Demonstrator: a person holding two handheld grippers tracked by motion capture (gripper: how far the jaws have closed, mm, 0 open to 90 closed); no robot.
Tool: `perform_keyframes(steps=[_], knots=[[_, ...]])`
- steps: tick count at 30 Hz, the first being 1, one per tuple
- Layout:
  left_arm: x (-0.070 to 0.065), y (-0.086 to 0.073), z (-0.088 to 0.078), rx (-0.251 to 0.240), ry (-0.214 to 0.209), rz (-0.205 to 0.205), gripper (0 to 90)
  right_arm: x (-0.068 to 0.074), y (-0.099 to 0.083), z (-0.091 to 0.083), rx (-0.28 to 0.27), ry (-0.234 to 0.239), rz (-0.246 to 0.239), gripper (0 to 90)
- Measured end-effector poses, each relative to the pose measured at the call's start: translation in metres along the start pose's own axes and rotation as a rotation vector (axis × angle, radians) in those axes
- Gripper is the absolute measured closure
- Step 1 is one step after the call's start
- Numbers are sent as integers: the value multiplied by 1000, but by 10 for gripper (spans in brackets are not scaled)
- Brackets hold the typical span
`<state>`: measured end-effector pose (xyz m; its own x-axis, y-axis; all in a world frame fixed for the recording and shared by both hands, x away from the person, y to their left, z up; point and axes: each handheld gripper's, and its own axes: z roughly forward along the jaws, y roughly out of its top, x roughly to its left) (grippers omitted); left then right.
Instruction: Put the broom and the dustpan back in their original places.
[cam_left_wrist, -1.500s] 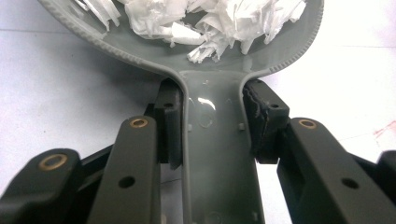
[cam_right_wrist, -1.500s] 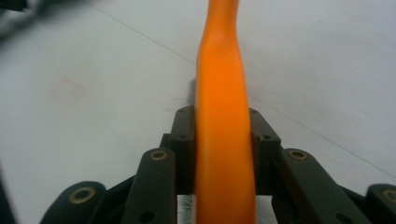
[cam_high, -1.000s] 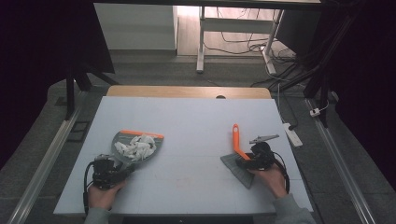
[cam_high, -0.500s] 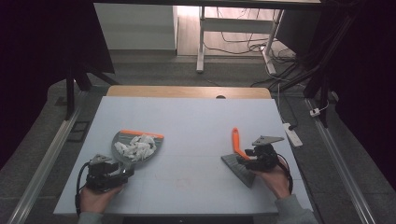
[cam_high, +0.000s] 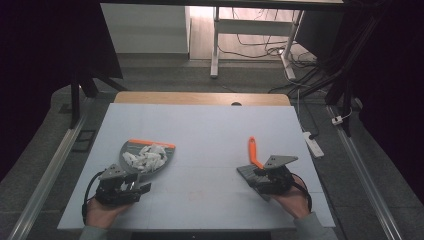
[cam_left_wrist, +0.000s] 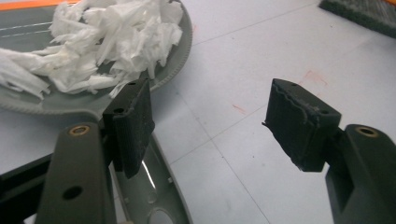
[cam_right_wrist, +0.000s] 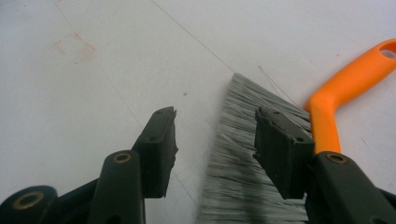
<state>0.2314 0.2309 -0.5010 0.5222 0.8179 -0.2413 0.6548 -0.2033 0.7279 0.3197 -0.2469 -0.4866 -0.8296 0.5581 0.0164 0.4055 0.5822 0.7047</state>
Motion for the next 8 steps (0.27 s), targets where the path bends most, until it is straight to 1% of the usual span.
perform_keyframes(steps=[4,8], knots=[[0,0,2,11,-15,6,325,0,-1,-2,-20,-8,-4,488],[0,0,3,9,-19,5,325,1,-1,-2,-30,-12,-11,488]])
